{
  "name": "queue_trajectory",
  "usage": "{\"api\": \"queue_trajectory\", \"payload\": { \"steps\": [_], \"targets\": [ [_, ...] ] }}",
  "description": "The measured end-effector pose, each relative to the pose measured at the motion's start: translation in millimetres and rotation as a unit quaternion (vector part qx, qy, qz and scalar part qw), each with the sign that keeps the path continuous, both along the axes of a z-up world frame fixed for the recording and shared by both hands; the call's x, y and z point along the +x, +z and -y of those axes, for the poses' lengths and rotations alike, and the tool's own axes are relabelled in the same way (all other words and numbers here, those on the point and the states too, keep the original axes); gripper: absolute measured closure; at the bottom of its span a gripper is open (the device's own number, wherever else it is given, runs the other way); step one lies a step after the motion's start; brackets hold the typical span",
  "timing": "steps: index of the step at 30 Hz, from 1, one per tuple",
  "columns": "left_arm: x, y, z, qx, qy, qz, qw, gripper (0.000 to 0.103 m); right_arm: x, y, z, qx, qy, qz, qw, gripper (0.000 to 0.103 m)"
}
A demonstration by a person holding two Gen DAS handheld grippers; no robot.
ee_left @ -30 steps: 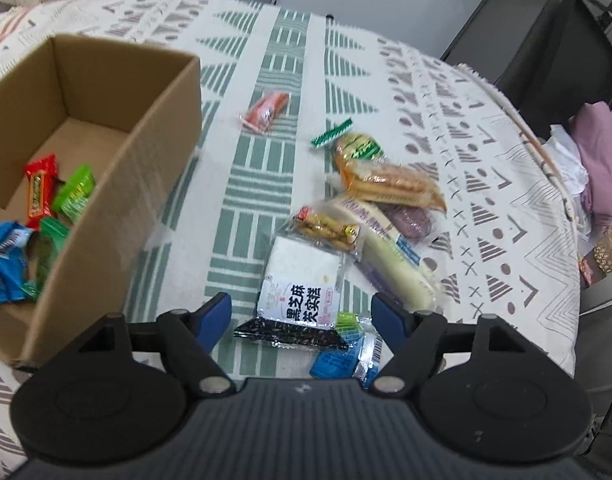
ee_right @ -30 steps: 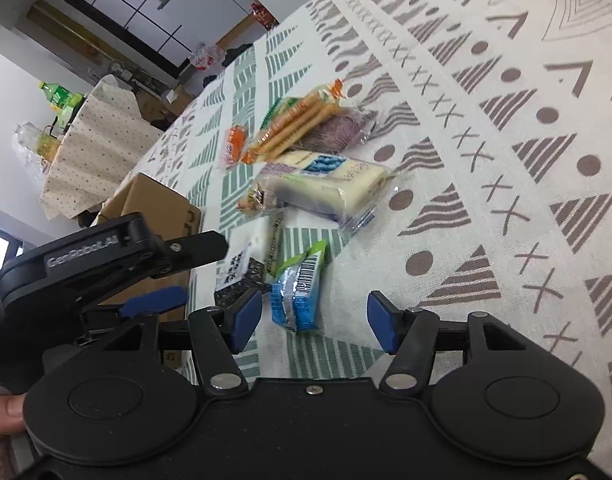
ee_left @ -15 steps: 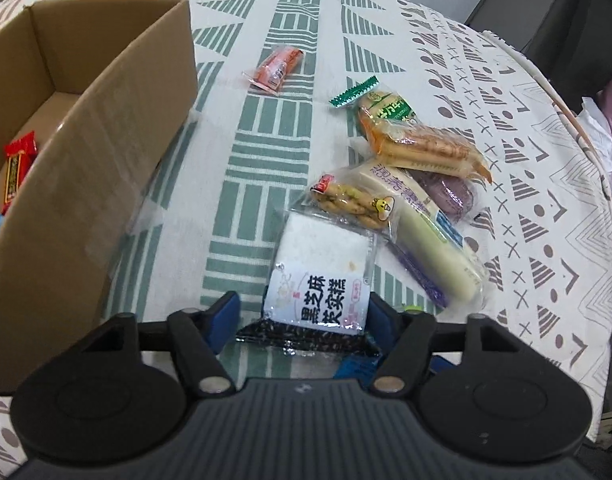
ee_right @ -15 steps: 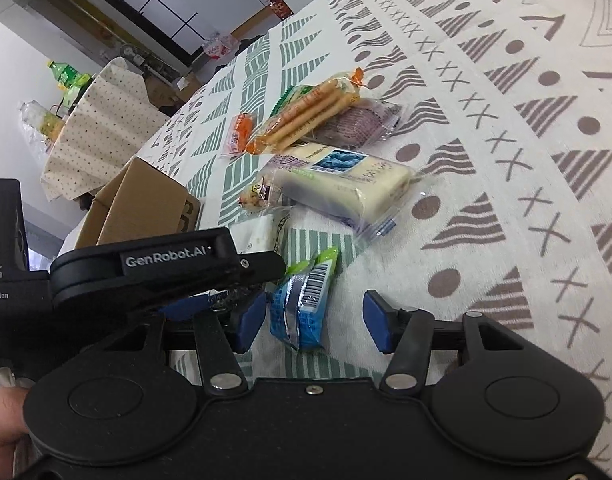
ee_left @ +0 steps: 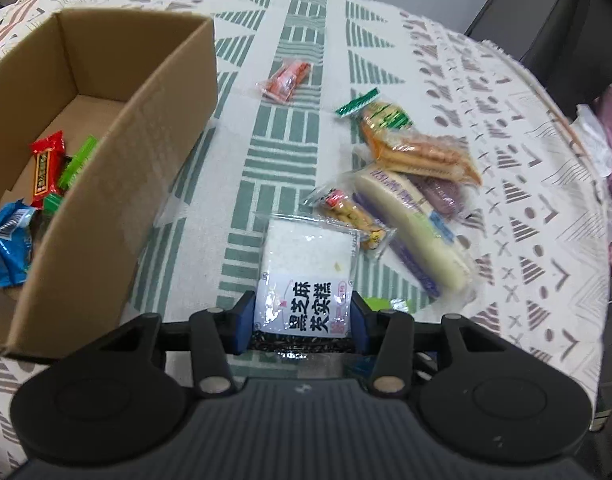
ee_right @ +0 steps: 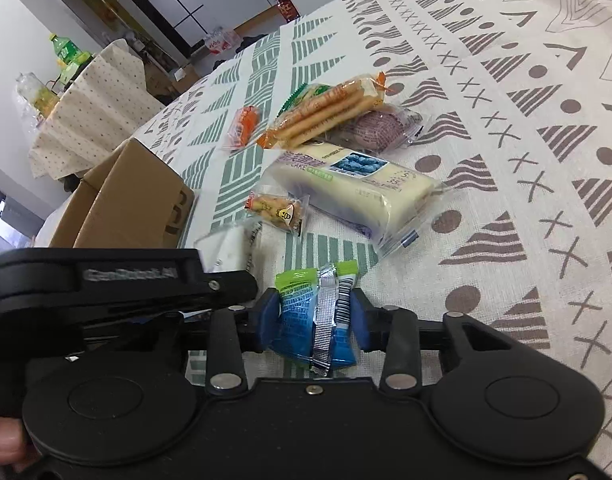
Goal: Organize snacks
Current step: 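Grasp the sesame snack pack with the left tool while the right tool grasps blue candies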
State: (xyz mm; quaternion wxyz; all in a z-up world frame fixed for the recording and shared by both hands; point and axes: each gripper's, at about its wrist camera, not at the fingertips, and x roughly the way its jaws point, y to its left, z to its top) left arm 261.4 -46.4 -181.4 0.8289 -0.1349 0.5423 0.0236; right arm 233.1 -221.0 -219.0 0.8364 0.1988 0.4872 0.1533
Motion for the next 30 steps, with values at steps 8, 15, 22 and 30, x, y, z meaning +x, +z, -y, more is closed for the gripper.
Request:
{"api": "queue_trajectory", "payload": {
  "steps": [8, 15, 22, 30],
  "targets": [
    [-21.3, 28.3, -7.0, -0.020, 0.007, 0.037, 0.9991, 0.056, -16.3, 27.6, 6.8, 0.016, -0.016, 0.019, 1.000, 0.072],
    [-31.9, 53.6, -15.8, -0.022, 0.010, 0.079, 0.9966, 0.056, -22.8, 53.1, 4.9, 0.026, -0.034, 0.041, 0.998, 0.073],
    [-37.5, 77.8, -25.8, -0.025, 0.018, 0.119, 0.9924, 0.056, -21.5, 80.6, -1.5, 0.042, -0.039, 0.070, 0.996, 0.073],
    [-35.6, 92.5, -61.9, -0.043, 0.042, 0.135, 0.9890, 0.056, -18.1, 101.8, -18.2, 0.046, -0.035, 0.096, 0.994, 0.073]
  ]
}}
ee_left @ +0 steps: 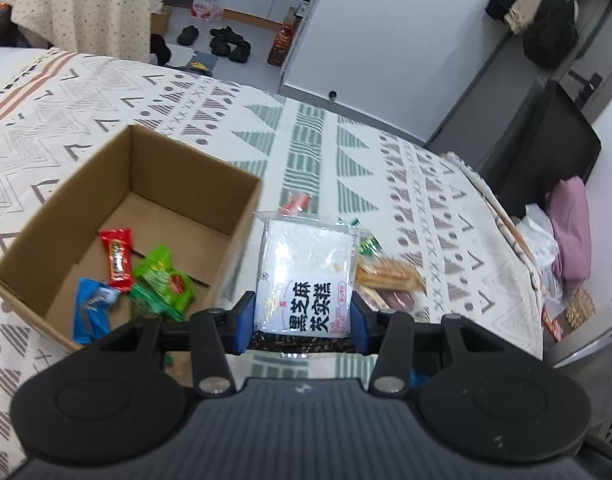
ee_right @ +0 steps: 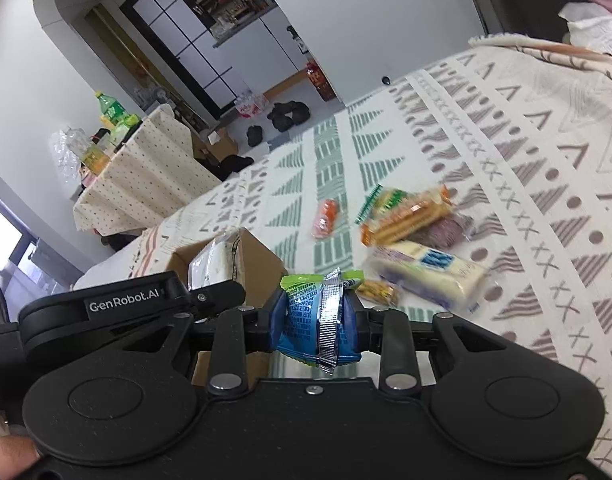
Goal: Organize snacks
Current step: 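Grasp the sesame snack pack with the left tool while the right tool grasps blue candies, then carry both snacks over the cardboard box and open both tools to drop them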
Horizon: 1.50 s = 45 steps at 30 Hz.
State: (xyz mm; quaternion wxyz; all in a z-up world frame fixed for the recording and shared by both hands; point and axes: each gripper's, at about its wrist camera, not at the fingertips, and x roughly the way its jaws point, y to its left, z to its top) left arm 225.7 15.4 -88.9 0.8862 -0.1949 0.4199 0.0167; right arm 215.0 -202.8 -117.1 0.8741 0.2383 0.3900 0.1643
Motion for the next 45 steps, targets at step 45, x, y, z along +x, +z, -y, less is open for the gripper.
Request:
{"api": "queue_trajectory", "payload": {
  "steps": [45],
  "targets": [
    [22.5, -14.3, -144.2, -0.054, 0.165, -0.002, 0.9848, 0.053, 64.5, 12.3, -141.6, 0.007, 0.076, 0.009, 0.997, 0.073]
  ]
}}
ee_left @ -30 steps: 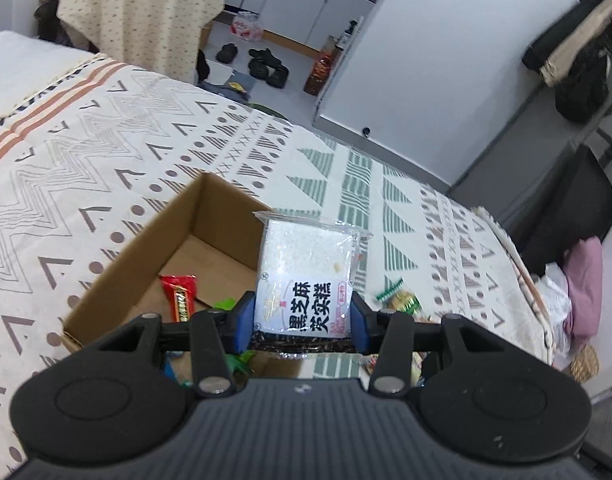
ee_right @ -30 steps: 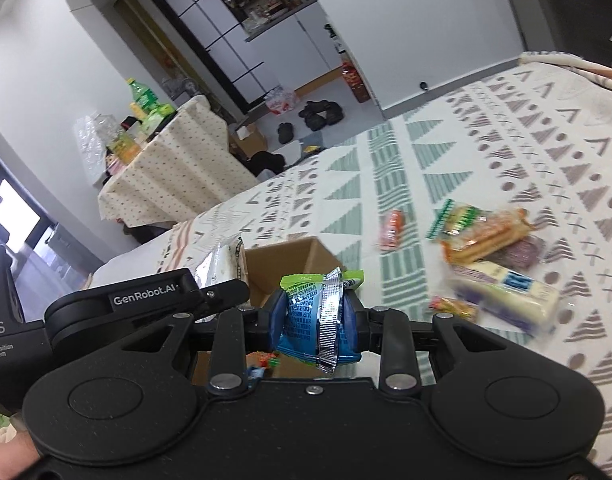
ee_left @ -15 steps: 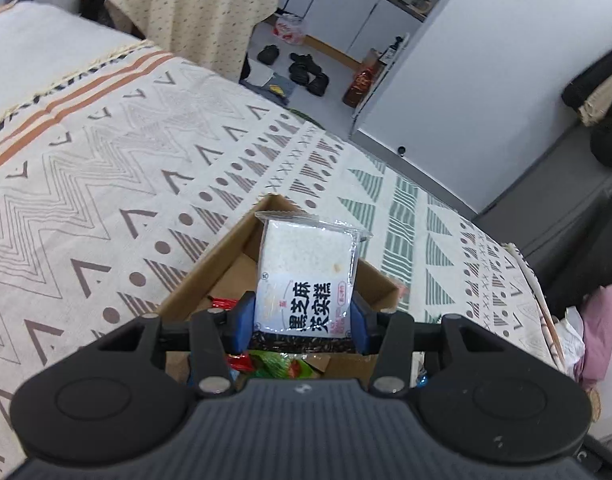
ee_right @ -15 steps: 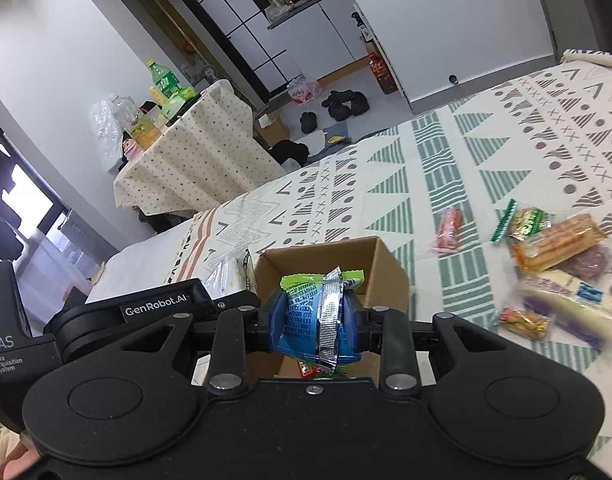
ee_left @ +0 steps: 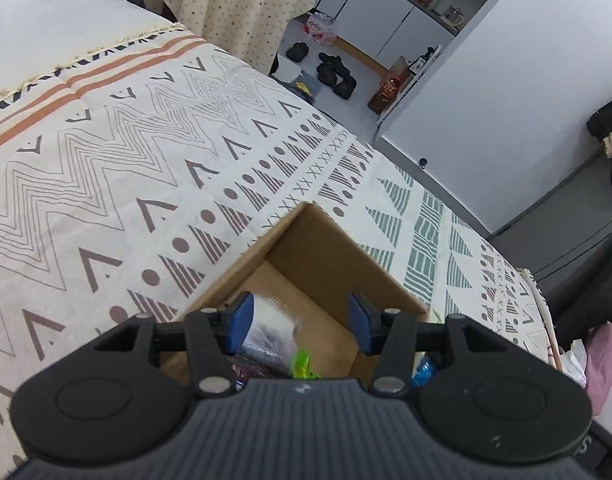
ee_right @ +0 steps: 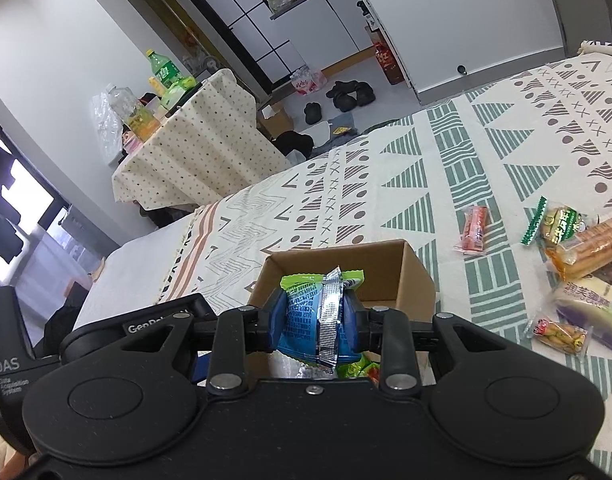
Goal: Organize snacks
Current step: 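Carry both snacks over the cardboard box and open both tools to drop them, then move both tools back over the snack pile toward the peanut packet and white bar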
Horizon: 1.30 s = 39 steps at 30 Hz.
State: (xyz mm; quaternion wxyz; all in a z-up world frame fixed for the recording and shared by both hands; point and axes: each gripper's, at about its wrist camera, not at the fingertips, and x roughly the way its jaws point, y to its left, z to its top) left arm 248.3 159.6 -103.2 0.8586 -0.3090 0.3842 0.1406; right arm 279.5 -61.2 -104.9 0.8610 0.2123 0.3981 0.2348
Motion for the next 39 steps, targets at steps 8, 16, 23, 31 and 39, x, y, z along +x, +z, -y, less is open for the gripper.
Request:
{"api": "queue_trajectory", "payload": {
  "steps": [8, 16, 23, 31, 39],
  "targets": [
    [4.2, -3.7, 9.0, 0.002, -0.012, -0.018, 0.9998, 0.044, 6.2, -1.9, 15.6, 0.002, -0.023, -0.012, 1.000, 0.069],
    [3.4, 0.0, 28.6, 0.014, -0.030, -0.017, 0.9993, 0.026, -11.5, -7.7, 57.3, -0.018, -0.050, -0.018, 0.998, 0.066],
    [-1.3, 9.3, 57.7, 0.031, -0.055, 0.001, 0.9980, 0.017, -29.8, -15.0, 103.0, -0.041, -0.082, -0.025, 0.995, 0.055],
    [-7.3, 20.9, 95.7, 0.047, -0.101, 0.027, 0.9934, 0.011, -44.8, -13.6, 139.2, -0.050, -0.106, -0.018, 0.993, 0.039],
    [-6.2, 15.8, 128.6, 0.051, -0.132, 0.028, 0.9895, 0.010, -51.6, -16.3, 171.0, -0.051, -0.118, -0.018, 0.992, 0.039]
  ]
}}
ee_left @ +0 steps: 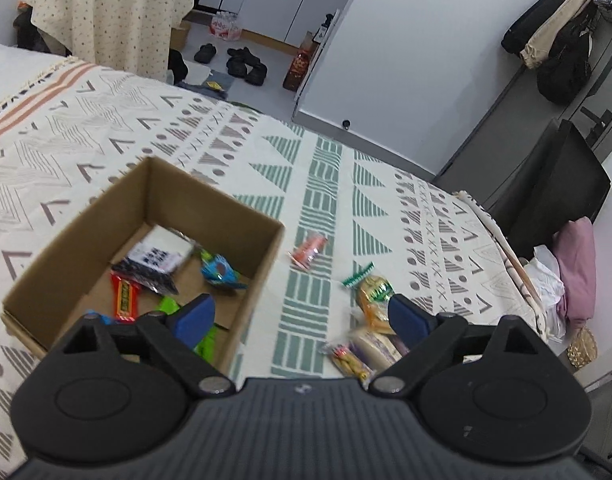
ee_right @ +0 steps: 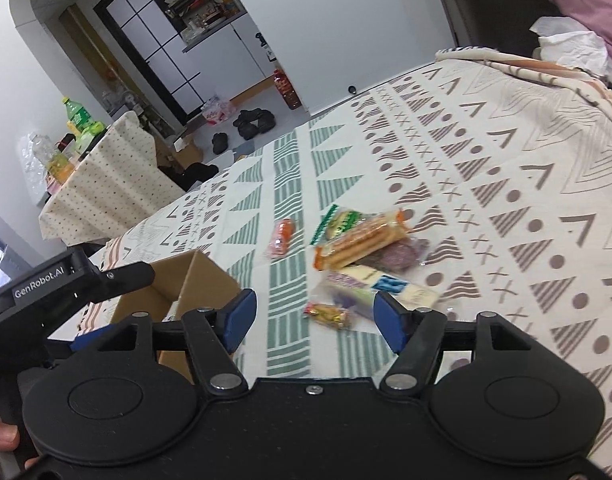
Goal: Organize snacks
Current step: 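Move both tools back over the snack pile toward the peanut packet and white bar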
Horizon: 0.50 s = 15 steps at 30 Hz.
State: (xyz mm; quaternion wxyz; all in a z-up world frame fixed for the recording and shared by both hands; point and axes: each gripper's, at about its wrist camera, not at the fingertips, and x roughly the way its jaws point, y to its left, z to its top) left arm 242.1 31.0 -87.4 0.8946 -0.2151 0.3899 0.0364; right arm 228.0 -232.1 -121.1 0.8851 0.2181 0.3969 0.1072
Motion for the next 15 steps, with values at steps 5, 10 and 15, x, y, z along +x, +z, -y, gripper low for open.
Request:
{"api": "queue_trajectory", "payload": {
  "steps": [5, 10, 15],
  "targets": [
    [1.9, -4.3, 16.4, 0.009, -0.018, -0.004, 0.9998, 0.010, -0.9, -6.1, 17.3, 0.002, -0.007, -0.004, 1.000, 0.039],
    [4.1, -10.2, 32.2, 0.009, -0.040, -0.011, 0.9991, 0.010, -0.7, -15.0, 31.3, -0.003, -0.008, -0.002, 1.000, 0.031],
    [13.3, -18.6, 45.2, 0.017, -0.053, -0.025, 0.9981, 0.010, 1.9, -26.9, 44.0, 0.007, -0.007, 0.006, 1.000, 0.023]
  ]
}}
